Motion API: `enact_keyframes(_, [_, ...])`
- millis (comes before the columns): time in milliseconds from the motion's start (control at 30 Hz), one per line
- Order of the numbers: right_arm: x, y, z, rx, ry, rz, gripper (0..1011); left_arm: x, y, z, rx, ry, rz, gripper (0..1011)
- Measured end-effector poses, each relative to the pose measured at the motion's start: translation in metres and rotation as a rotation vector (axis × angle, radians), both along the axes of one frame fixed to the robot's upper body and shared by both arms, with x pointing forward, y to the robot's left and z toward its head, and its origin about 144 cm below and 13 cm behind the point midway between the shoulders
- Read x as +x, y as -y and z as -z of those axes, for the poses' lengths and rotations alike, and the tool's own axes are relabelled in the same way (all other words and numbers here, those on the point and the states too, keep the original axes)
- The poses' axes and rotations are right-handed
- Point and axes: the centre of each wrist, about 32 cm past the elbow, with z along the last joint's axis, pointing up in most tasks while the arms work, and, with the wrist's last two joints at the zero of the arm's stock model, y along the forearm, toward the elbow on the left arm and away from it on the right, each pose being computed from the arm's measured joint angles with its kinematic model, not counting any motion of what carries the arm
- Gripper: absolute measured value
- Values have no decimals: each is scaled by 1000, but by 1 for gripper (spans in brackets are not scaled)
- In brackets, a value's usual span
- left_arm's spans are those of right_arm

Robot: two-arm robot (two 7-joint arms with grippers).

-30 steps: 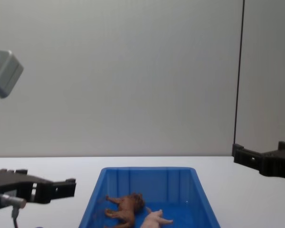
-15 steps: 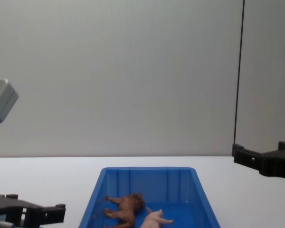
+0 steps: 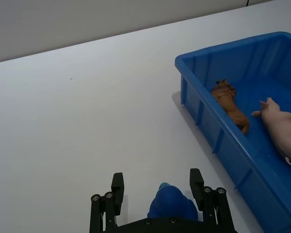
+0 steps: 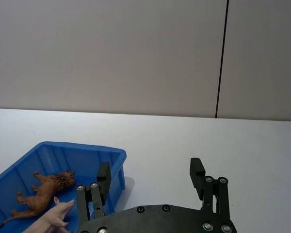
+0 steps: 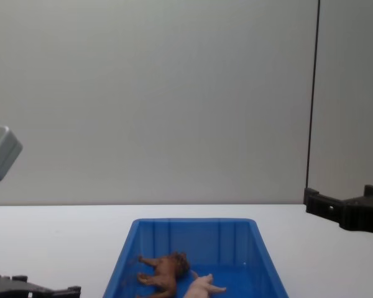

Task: Pick up the two dolls from the table and place them into the box.

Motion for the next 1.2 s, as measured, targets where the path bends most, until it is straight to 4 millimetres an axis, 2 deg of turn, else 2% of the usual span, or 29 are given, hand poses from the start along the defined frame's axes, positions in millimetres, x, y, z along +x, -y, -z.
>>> enact_keyframes(233, [0, 0, 0, 0, 0, 0, 1001, 1, -1, 5, -9, -21, 8, 705])
enact_keyframes(300, [0, 0, 0, 0, 0, 0, 1001, 1, -2, 6, -12, -27, 11, 605])
enact_keyframes(400, [0, 0, 0, 0, 0, 0, 1001, 2, -2, 8, -17, -34, 13, 543])
enact_keyframes(433, [0, 0, 0, 0, 0, 0, 1001, 2, -2, 8, -18, -36, 14, 483])
enact_keyframes(633, [0, 0, 0, 0, 0, 0, 1001, 1, -2, 11, -24, -44, 18, 302])
enact_keyframes(900, [0, 0, 0, 0, 0, 0, 1001, 0, -1, 11, -31, -26, 24, 237])
enact_keyframes(1200, [0, 0, 0, 0, 0, 0, 1001, 0, 3, -1, -36, 63, 47, 185])
